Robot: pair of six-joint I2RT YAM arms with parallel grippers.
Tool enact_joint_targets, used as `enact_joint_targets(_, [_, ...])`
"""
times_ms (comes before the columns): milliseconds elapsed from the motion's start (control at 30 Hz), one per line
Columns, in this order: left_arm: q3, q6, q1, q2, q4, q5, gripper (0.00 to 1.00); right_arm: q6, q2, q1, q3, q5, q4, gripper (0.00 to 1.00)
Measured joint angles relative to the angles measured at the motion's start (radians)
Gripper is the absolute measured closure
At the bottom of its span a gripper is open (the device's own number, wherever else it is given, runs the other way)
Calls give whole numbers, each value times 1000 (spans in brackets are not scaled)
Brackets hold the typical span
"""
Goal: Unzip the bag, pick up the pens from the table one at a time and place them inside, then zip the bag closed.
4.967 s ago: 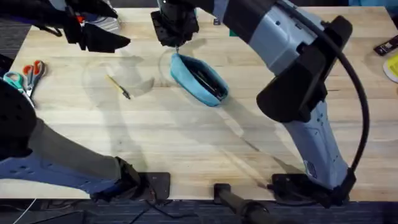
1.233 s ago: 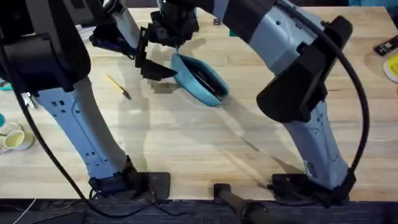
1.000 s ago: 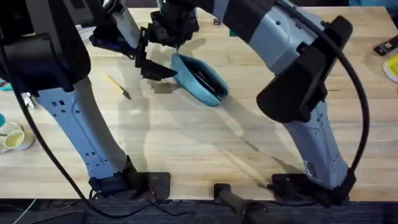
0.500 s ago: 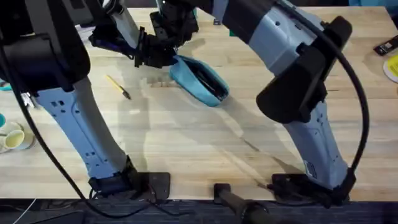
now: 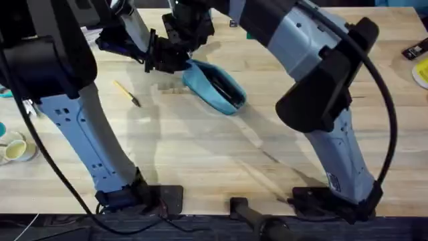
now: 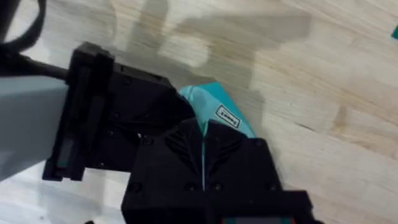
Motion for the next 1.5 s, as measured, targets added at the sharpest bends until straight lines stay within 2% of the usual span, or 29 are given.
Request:
enact_joint_targets(533, [0, 0, -1, 0, -3, -3, 958, -101, 0, 0, 8, -1, -136, 971])
enact_joint_targets(1500, [0, 0, -10, 0, -14, -3, 958, -82, -4, 0, 16, -1, -232, 967])
